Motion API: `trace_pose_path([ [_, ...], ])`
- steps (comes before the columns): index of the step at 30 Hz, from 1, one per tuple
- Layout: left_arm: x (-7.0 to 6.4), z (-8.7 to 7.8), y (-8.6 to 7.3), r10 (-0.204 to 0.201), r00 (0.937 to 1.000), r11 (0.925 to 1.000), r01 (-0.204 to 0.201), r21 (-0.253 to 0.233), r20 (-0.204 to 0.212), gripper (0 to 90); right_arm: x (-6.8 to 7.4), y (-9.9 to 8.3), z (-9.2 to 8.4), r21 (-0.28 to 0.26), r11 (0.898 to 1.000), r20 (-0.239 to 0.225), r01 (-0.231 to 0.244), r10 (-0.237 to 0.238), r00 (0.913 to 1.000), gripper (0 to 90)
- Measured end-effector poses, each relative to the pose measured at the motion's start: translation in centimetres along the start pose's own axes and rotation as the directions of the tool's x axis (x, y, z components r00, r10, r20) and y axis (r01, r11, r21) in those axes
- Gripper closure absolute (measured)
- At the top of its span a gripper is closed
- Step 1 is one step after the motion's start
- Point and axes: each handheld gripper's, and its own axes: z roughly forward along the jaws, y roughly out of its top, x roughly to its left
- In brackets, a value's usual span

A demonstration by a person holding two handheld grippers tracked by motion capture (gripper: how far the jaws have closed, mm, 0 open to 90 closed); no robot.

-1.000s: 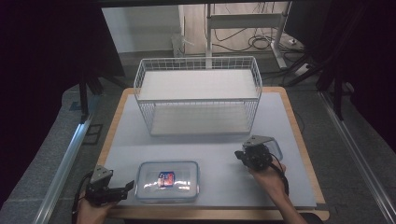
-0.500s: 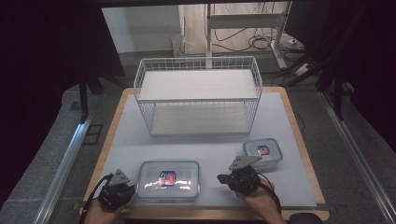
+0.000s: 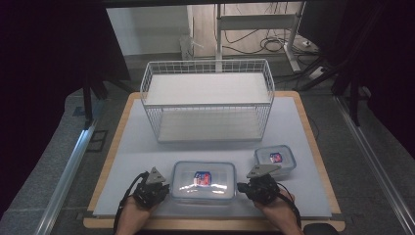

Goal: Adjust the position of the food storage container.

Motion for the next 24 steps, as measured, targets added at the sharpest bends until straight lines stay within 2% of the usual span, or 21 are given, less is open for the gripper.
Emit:
trace_pose_path([
  [2, 0.0, 0.6, 0.7, 0.006, 1.0, 1.0, -0.006, 0.001, 0.002, 90.0, -0.4, -0.1, -0.2, 0.001, 1.0, 0.018, -0.008, 0.008, 0.9998, 89.1],
  [3, 0.0, 1.1, 1.3, 0.009, 0.9999, 1.0, -0.009, 0.001, 0.005, 90.0, -0.9, -0.1, -0.4, 0.005, 1.0, 0.05, -0.009, 0.008, 0.9987, 89.4],
  [5, -0.1, 1.4, 1.7, 0.011, 0.9999, 0.9999, -0.011, 0.003, 0.006, 90.0, -1.1, -0.1, -0.5, 0.005, 1.0, 0.058, -0.012, 0.011, 0.9982, 89.5],
  [10, -0.5, 2.3, 2.9, 0.02, 0.9998, 0.9998, -0.02, 0.004, 0.004, 90.0, -2.4, -0.1, -0.7, -0.006, 0.999, 0.115, -0.035, 0.036, 0.9927, 89.8],
  [15, -0.4, 1.9, 2.4, 0.001, 0.9997, 0.9998, -0.001, -0.021, 0.023, 88.4, -2.8, -0.1, -0.7, -0.009, 0.999, 0.11, -0.037, 0.038, 0.9932, 89.7],
  [17, -0.5, 1.3, 2.0, 0.007, 1.0, 0.9993, -0.007, -0.038, 0.004, 81.2, -2.7, -0.3, -0.9, -0.012, 0.999, 0.103, -0.03, 0.031, 0.9942, 88.0],
  [19, -0.4, 0.3, 1.3, 0.02, 0.9988, 0.9984, -0.022, -0.052, -0.044, 71.7, -2.6, -0.4, -1.3, -0.012, 1.0, 0.107, -0.02, 0.021, 0.994, 83.7],
  [21, -0.3, -0.4, 0.4, 0.032, 0.9952, 0.9979, -0.037, -0.053, -0.093, 62.8, -2.5, -0.5, -1.8, -0.014, 1.0, 0.113, -0.007, 0.008, 0.9936, 80.2],
  [23, -0.2, -1.0, -0.5, 0.033, 0.9925, 0.9978, -0.039, -0.053, -0.118, 50.9, -2.5, -0.9, -2.3, -0.014, 1.0, 0.109, 0.003, -0.001, 0.994, 74.1],
  [24, -0.1, -1.3, -0.9, 0.035, 0.9908, 0.9976, -0.043, -0.055, -0.131, 50.9, -2.5, -0.9, -2.3, -0.014, 1.0, 0.109, 0.003, -0.001, 0.994, 74.1],
])
